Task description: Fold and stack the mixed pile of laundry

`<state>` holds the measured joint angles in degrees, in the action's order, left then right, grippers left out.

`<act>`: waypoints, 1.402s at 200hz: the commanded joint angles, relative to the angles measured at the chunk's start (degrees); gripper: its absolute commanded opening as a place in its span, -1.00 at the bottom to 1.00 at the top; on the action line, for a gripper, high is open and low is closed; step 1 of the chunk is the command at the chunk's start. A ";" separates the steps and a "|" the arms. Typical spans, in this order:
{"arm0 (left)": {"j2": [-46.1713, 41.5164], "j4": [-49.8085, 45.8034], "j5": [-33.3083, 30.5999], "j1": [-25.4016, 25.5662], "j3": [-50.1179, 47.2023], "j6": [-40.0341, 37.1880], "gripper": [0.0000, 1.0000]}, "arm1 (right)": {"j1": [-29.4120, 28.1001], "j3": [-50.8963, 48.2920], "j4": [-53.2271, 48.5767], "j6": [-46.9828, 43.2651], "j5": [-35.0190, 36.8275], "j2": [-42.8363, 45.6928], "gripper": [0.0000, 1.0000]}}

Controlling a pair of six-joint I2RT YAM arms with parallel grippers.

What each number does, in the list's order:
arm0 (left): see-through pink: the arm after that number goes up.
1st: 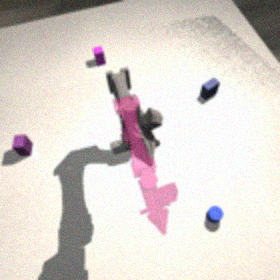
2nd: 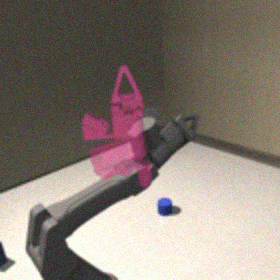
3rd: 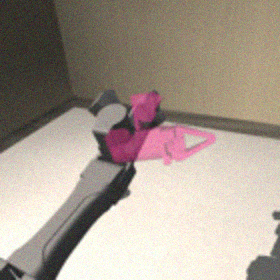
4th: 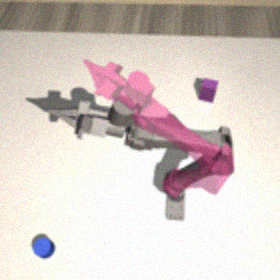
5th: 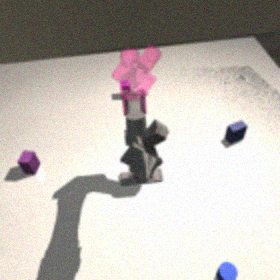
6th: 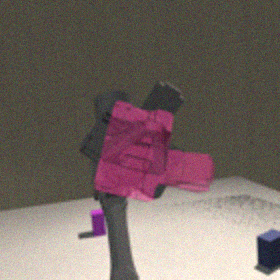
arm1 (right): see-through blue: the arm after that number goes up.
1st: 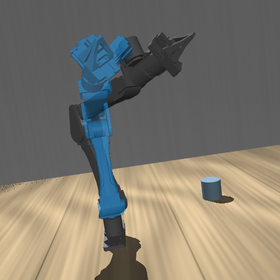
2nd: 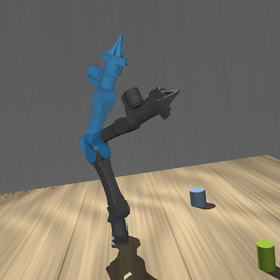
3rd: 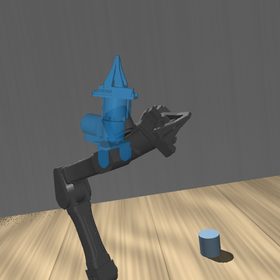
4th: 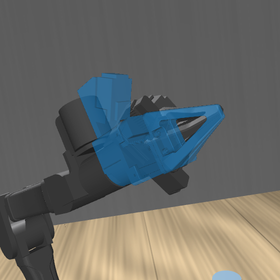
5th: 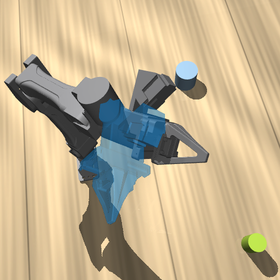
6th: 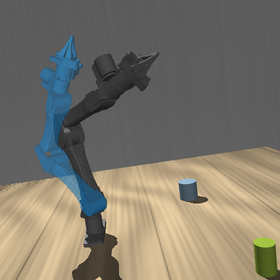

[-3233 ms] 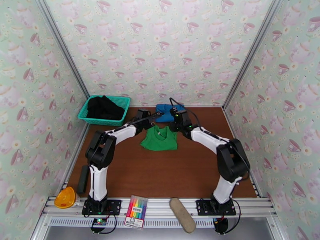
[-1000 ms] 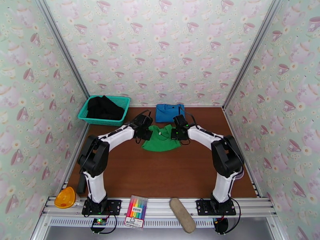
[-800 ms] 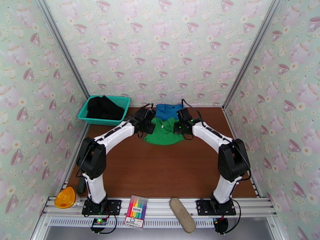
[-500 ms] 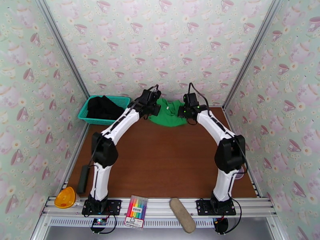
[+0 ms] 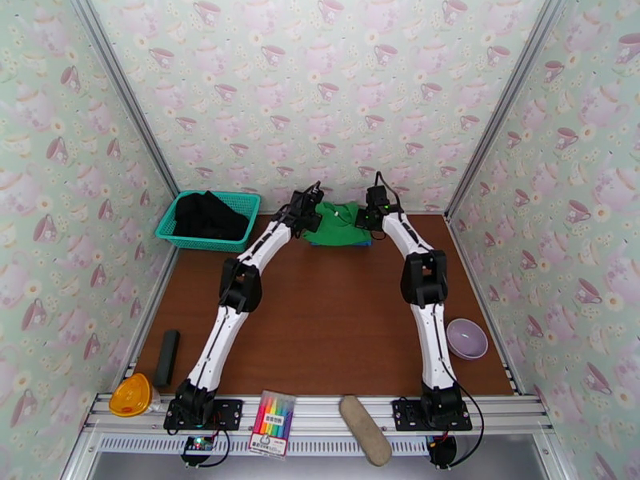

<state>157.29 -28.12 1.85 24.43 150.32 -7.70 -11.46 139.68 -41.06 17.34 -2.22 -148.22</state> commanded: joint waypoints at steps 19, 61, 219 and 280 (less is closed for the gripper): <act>4.13 7.95 -2.72 -0.43 2.84 -3.50 -0.24 | 1.36 5.03 -0.89 2.43 0.59 -3.83 -0.79; 1.96 11.00 -5.33 -0.43 0.28 -4.07 0.84 | 1.34 2.79 0.69 1.51 -1.03 -0.84 -0.36; -42.81 -10.40 -10.89 -20.88 -31.45 10.07 0.83 | 8.12 -65.60 18.86 0.34 -22.37 65.83 0.46; -30.90 -7.77 -9.80 -30.64 -28.90 11.62 1.00 | -0.22 -79.53 17.78 -2.37 -16.95 73.87 0.61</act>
<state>123.57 -37.01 -9.17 -5.06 120.84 1.85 -10.04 64.18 -24.03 16.21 -21.19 -76.82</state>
